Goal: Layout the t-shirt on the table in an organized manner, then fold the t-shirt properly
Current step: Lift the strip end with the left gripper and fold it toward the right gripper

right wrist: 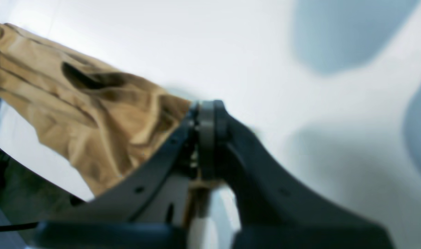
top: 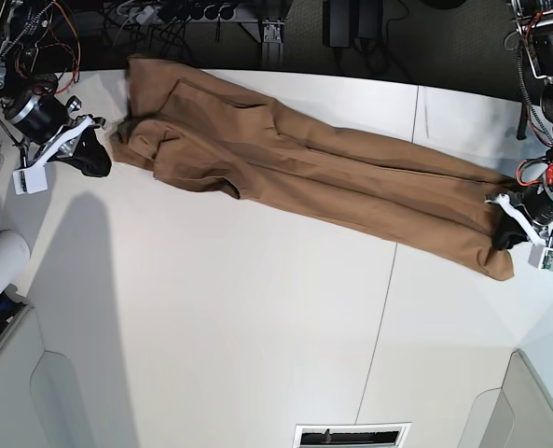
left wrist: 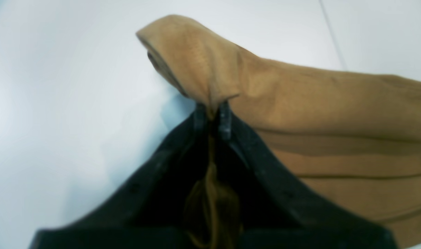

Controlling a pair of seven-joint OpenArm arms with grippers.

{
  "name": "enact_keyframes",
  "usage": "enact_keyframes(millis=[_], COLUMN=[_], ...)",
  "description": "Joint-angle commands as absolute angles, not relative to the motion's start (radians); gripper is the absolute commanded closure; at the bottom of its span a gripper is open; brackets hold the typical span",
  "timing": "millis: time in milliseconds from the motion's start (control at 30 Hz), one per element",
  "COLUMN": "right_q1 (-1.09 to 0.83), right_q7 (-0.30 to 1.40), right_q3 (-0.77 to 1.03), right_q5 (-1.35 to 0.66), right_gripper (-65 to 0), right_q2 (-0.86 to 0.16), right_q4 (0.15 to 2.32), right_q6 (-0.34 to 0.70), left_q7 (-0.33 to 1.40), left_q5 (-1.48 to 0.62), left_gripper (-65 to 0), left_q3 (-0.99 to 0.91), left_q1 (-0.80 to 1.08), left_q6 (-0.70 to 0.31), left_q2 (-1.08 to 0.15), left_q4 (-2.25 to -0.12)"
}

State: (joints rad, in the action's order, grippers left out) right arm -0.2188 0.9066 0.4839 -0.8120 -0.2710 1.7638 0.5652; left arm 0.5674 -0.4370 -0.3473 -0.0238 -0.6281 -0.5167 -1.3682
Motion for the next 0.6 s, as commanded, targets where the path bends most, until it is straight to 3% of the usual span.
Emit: enact_keyframes(millis=[0,167,300,433,567], right_q1=[-0.212,-0.211,-0.212,-0.211,-0.212], right_q7=[0.895,0.894,0.894,0.888,0.891], right_q3=[0.49,0.49,0.49,0.49,0.49], right_q5=[-0.831,-0.826,-0.807,-0.808,-0.799], right_gripper=[0.0,0.0,0.0,0.0,0.0], right_q2=[-0.285,-0.285,-0.285,-0.284,-0.285], right_q4=[1.784,1.783,1.782,1.782,1.782], right_q6=[0.573,0.573,0.573,0.573,0.573], left_q7=[0.542,0.614,0.67,0.675,0.693], left_q5=[-0.446,-0.445,-0.498,-0.491,-0.452], left_gripper=[0.0,0.0,0.0,0.0,0.0], left_q3=[-0.343,-0.266,-0.164,-0.04,0.068], left_q1=[-0.049,-0.046,0.008,0.057,0.076], left_q6=[-0.628,-0.613,-0.575,-0.535,-0.535], left_q2=[-0.551,-0.593,-0.587,-0.534,-0.46], left_q4=[-1.384,-1.456,-1.66,-1.847,-1.882])
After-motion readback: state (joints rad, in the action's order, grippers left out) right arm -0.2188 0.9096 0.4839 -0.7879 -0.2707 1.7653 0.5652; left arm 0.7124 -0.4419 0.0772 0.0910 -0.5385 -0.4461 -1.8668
